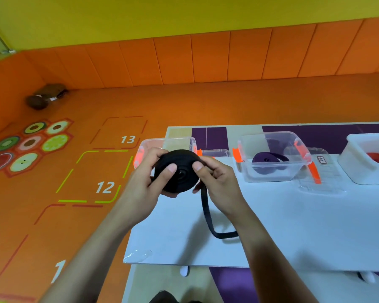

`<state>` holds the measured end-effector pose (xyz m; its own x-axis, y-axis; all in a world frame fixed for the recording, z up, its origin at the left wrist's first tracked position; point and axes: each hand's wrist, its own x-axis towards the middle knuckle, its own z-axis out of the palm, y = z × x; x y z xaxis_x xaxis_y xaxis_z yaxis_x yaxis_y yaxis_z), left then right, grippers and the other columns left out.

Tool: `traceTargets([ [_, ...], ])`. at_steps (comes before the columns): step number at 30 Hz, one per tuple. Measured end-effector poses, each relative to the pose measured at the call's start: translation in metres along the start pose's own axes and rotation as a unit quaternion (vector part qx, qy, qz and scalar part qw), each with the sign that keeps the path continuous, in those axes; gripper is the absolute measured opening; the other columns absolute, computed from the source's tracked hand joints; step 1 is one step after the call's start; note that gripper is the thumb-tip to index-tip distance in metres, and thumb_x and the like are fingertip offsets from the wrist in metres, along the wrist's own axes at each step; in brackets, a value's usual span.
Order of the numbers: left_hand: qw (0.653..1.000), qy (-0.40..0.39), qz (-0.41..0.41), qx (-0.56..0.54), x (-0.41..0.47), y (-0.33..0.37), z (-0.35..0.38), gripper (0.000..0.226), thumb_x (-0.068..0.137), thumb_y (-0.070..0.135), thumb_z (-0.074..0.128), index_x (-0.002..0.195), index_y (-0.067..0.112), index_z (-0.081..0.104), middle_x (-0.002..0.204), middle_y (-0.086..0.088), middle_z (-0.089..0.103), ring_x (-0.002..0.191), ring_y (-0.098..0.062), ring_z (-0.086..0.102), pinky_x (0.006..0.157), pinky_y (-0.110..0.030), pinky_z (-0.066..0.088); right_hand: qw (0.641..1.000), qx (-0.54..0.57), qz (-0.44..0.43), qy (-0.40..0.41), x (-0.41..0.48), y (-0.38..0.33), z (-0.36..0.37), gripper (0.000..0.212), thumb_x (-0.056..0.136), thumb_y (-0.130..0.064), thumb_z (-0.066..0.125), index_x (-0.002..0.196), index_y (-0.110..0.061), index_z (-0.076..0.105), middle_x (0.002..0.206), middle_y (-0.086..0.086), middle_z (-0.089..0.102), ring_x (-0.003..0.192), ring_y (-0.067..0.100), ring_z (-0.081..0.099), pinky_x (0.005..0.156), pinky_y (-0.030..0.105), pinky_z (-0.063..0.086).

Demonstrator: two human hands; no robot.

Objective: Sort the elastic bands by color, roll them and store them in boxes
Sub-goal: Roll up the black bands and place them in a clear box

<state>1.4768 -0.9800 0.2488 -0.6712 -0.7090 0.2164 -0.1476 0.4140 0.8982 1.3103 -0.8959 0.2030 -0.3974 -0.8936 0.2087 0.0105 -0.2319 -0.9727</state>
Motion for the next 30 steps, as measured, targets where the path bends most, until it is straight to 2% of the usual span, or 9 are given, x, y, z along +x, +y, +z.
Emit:
traceTargets([
  [3, 0.995, 0.005, -0.04, -0.09, -0.003, -0.002, 0.01, 0.018, 0.102, 0.024, 0.052, 0.117, 0.015, 0.053, 0.116, -0.012, 0.064, 0.098, -0.033, 0.073, 0.069, -0.05, 0.063, 0.999, -0.017, 0.027, 0.014, -0.003, 0.001, -0.008, 0.02, 0.097, -0.034, 0.062, 0.107, -0.024, 0.076, 0.065, -0.004, 0.059, 0.054, 0.014, 0.056, 0.051, 0.023, 0.042],
  [6, 0.982, -0.076, -0.113, -0.128, -0.004, -0.001, 0.009, 0.022, 0.098, 0.028, 0.056, 0.113, 0.013, 0.051, 0.117, -0.016, 0.064, 0.094, -0.037, 0.074, 0.073, -0.054, 0.063, 0.998, -0.029, 0.053, 0.013, -0.008, 0.006, -0.021, 0.021, 0.094, -0.04, 0.064, 0.094, -0.024, 0.078, 0.055, 0.007, 0.045, 0.046, 0.015, 0.044, 0.051, 0.019, 0.035],
  [10, 0.983, -0.141, -0.09, 0.075, 0.006, 0.005, -0.014, 0.023, 0.093, 0.043, 0.068, 0.103, 0.022, 0.064, 0.1, 0.009, 0.068, 0.075, -0.016, 0.068, 0.058, -0.038, 0.06, 0.993, -0.064, 0.074, -0.068, -0.011, -0.004, -0.033, 0.013, 0.098, -0.021, 0.067, 0.102, -0.018, 0.08, 0.052, -0.011, 0.045, 0.046, 0.007, 0.037, 0.051, 0.013, 0.031],
  [14, 0.97, -0.192, -0.05, 0.139, 0.015, 0.019, -0.017, 0.009, 0.095, 0.028, 0.069, 0.099, 0.021, 0.073, 0.078, 0.015, 0.067, 0.058, 0.0, 0.058, 0.052, -0.01, 0.04, 0.99, -0.064, 0.071, -0.105, -0.013, -0.01, -0.03, 0.017, 0.097, -0.011, 0.069, 0.106, 0.0, 0.077, 0.052, -0.016, 0.053, 0.048, -0.002, 0.046, 0.053, 0.006, 0.034],
  [18, 0.951, -0.227, -0.055, 0.2, 0.018, 0.021, -0.024, 0.01, 0.092, 0.032, 0.072, 0.092, 0.023, 0.076, 0.076, 0.01, 0.069, 0.059, -0.005, 0.058, 0.05, -0.02, 0.046, 0.989, -0.065, 0.091, -0.098, -0.017, -0.004, -0.029, 0.015, 0.092, -0.019, 0.076, 0.096, -0.005, 0.08, 0.064, -0.008, 0.054, 0.059, 0.003, 0.043, 0.06, 0.014, 0.033],
  [22, 0.968, -0.203, -0.056, 0.134, 0.014, 0.015, -0.019, 0.006, 0.092, 0.025, 0.072, 0.094, 0.026, 0.079, 0.081, 0.003, 0.073, 0.062, -0.009, 0.063, 0.053, -0.027, 0.052, 0.99, -0.055, 0.091, -0.088, -0.016, -0.006, -0.031, 0.01, 0.092, -0.013, 0.075, 0.096, -0.005, 0.079, 0.054, -0.015, 0.053, 0.048, 0.0, 0.043, 0.053, 0.008, 0.032],
  [24, 0.981, -0.172, -0.04, 0.084, 0.011, 0.011, -0.014, 0.01, 0.091, 0.024, 0.071, 0.098, 0.024, 0.079, 0.084, -0.002, 0.074, 0.068, -0.016, 0.065, 0.055, -0.03, 0.054, 0.994, -0.029, 0.081, -0.063, -0.013, -0.007, -0.031, 0.009, 0.093, -0.015, 0.075, 0.098, -0.01, 0.08, 0.055, -0.011, 0.052, 0.047, 0.005, 0.039, 0.051, 0.015, 0.032],
  [26, 0.992, -0.116, -0.043, 0.017, 0.009, 0.003, -0.009, 0.014, 0.09, 0.022, 0.07, 0.101, 0.019, 0.078, 0.088, -0.004, 0.075, 0.073, -0.02, 0.066, 0.055, -0.033, 0.055, 0.997, -0.028, 0.064, -0.032, -0.011, -0.004, -0.031, 0.012, 0.094, -0.02, 0.074, 0.101, -0.013, 0.081, 0.059, 0.001, 0.05, 0.049, 0.013, 0.041, 0.052, 0.024, 0.036],
  [30, 0.99, 0.002, -0.072, -0.12, 0.008, -0.004, 0.002, 0.014, 0.091, 0.022, 0.073, 0.103, 0.014, 0.074, 0.092, -0.006, 0.074, 0.076, -0.021, 0.068, 0.057, -0.031, 0.056, 0.998, -0.029, 0.059, 0.007, -0.011, 0.002, -0.028, 0.022, 0.097, -0.024, 0.069, 0.086, -0.006, 0.074, 0.056, 0.009, 0.038, 0.047, 0.017, 0.04, 0.051, 0.024, 0.037],
])
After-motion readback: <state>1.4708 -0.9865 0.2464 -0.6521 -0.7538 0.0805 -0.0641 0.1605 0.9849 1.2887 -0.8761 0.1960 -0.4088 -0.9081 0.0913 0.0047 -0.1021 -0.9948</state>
